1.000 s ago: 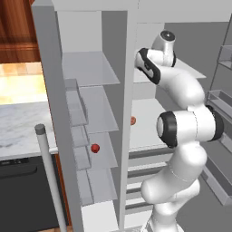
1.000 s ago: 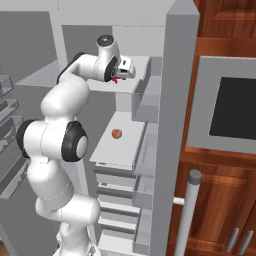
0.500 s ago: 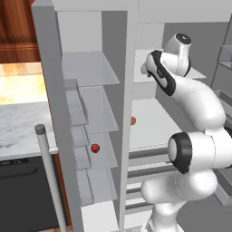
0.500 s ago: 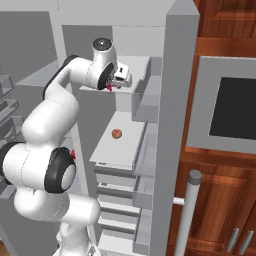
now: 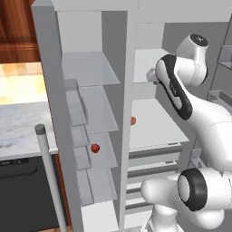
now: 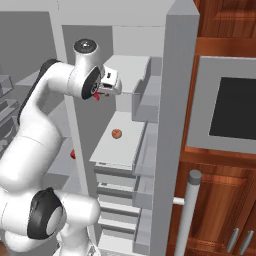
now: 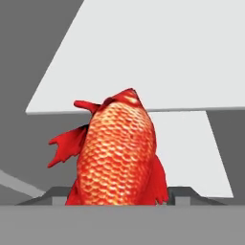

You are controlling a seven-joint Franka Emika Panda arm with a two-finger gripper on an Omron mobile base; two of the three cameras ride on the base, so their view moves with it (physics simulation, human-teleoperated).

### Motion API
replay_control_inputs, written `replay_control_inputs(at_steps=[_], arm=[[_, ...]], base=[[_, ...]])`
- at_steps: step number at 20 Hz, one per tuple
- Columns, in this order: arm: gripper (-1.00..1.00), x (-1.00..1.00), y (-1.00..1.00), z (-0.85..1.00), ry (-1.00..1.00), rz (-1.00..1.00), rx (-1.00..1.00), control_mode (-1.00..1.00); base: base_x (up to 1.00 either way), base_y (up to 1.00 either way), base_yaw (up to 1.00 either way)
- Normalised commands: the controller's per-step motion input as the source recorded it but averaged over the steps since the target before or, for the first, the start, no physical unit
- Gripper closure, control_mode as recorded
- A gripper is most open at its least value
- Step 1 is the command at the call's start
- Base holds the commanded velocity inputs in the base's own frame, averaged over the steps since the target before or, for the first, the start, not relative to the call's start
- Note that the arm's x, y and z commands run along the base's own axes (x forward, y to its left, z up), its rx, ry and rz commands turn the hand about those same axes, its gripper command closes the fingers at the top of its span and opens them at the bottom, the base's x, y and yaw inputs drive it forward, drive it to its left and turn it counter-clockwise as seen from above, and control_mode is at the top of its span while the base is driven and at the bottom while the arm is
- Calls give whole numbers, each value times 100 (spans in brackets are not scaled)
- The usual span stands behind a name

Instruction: There's a fish in the fridge that needs to be moved to the freezer for freezing. Pick up the fish from the fridge, place it on any shelf in the freezer, and close the fridge and freezer doors when done.

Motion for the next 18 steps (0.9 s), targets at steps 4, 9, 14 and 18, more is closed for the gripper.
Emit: replay_control_inputs(at_steps=[4,9,14,18], arm=[[100,-100,13,54,0,5,-1,-100],[100,-100,27,44,-1,5,-1,-100],[100,-100,42,35,-16,0,-1,-100],[100,-83,73,23,-19,0,-2,-100]], base=[[0,0,0],[0,0,0],[0,0,0],[0,0,0]])
